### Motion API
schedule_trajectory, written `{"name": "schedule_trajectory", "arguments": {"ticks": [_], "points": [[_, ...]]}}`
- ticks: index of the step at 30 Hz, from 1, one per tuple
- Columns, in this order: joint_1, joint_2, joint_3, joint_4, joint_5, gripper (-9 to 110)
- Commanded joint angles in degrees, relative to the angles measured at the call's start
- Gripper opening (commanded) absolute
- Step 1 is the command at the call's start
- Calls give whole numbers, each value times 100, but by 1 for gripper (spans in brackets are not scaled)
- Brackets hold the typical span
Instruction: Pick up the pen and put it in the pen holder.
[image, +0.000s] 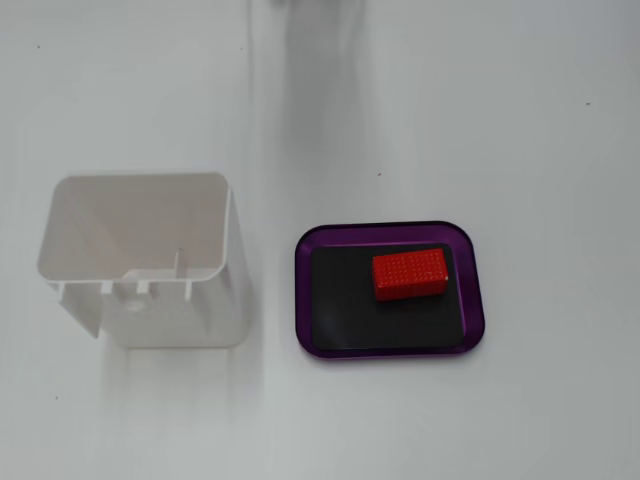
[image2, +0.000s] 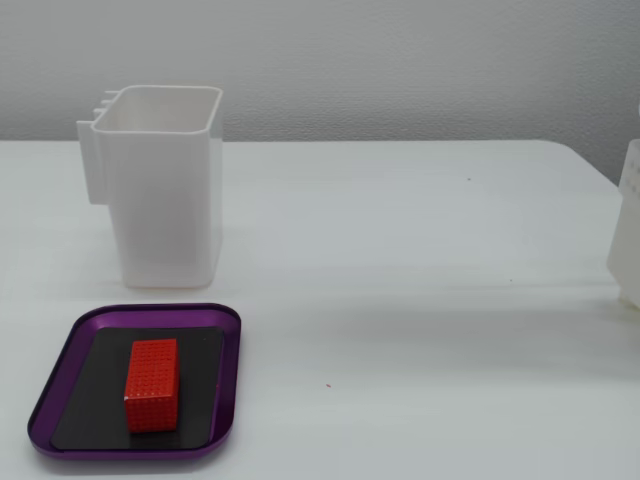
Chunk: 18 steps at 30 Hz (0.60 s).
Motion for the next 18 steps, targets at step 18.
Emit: {"name": "schedule_trajectory", "arguments": {"ticks": [18], "points": [[-18,-4447,-3841,-817,773,-1]]}}
